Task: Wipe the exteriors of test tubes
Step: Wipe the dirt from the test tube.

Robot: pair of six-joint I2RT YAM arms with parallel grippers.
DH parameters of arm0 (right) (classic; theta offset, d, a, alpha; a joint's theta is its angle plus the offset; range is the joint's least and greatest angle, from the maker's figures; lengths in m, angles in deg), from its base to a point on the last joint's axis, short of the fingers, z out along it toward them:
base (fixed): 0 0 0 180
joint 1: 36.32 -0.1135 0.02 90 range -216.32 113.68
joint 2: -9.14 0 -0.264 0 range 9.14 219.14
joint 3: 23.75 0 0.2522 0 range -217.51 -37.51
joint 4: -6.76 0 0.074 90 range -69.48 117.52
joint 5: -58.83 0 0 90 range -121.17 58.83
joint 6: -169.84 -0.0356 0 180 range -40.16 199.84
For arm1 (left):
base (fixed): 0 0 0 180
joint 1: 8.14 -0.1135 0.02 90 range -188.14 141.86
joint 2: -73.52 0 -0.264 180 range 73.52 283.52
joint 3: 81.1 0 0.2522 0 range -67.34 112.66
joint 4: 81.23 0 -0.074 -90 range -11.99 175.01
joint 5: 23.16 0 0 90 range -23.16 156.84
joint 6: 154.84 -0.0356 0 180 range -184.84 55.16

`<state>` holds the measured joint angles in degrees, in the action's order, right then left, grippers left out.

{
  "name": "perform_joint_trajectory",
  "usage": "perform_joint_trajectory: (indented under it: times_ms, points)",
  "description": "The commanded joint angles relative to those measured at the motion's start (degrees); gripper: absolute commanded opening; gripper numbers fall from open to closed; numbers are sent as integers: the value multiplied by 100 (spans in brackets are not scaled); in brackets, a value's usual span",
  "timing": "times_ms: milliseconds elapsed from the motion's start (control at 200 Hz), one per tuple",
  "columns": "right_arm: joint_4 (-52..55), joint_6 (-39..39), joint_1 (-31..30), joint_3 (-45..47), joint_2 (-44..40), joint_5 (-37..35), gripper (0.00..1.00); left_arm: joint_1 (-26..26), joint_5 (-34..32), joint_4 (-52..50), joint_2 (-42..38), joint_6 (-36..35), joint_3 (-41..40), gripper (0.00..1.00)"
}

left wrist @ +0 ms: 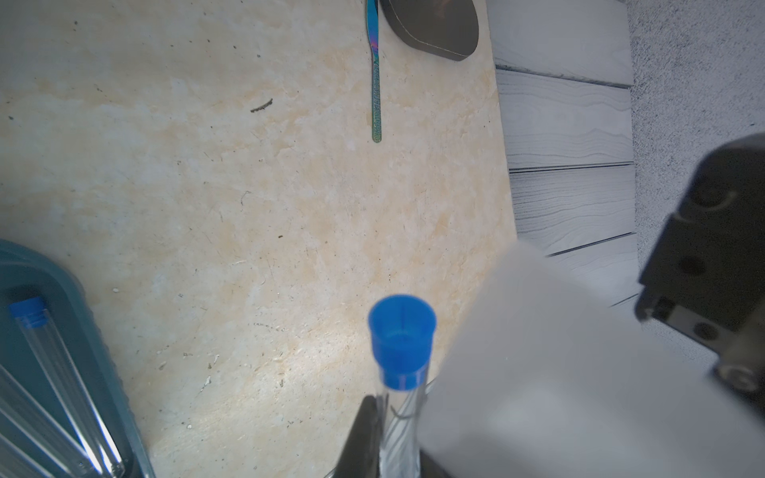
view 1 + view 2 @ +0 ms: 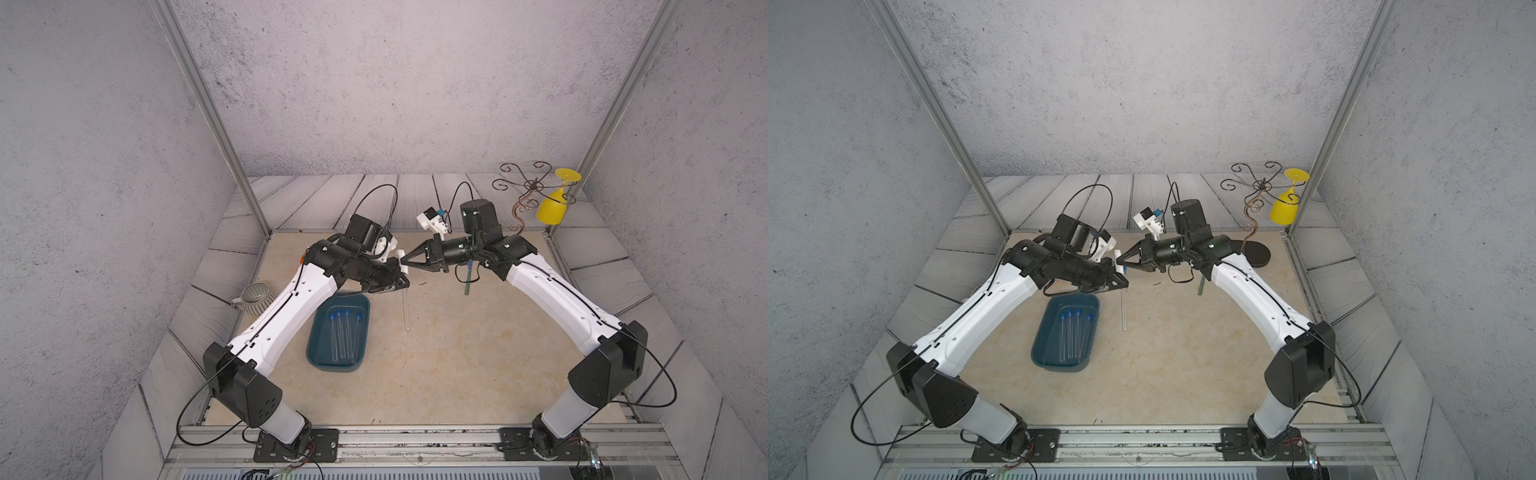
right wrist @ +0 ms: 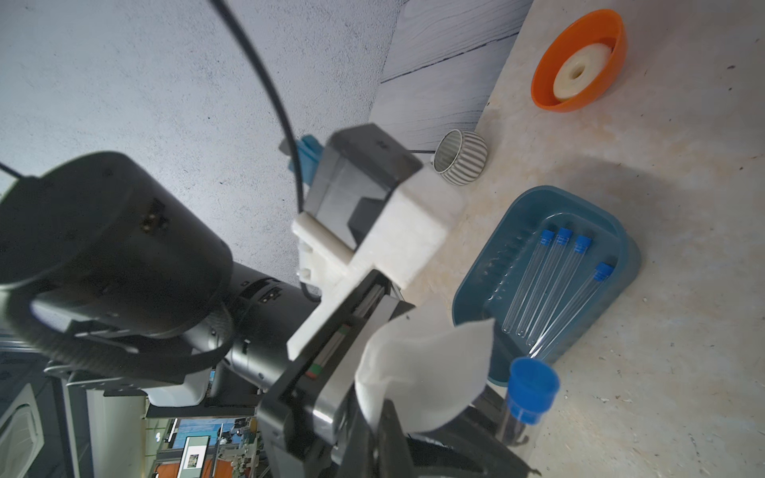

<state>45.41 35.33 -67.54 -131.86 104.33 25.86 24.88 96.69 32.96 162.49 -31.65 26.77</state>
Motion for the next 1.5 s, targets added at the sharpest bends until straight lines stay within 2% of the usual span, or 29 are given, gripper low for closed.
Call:
perform_joint_trajectory:
  times_ms: [0,505,746,966,1141,1496]
  points:
    - [-155,-49,-16,180,157,169,5,21,64,51,33,-136,117,16]
    - [1062,889,223,538,-126,-284,5,12,-23,-84,-5,-268,188,16]
    - [943,815,248,449,39,-337,5,12,-64,-146,-70,-322,214,16]
    - [1421,867,208,-355,20,-308,5,3,-109,-135,-126,-348,109,16]
    - [1456,593,-3,-757,-58,-180,5,3,-116,-129,-108,-348,151,16]
    - [931,476,-46,100,-89,-148,5,-5,-94,-145,-99,-375,167,16]
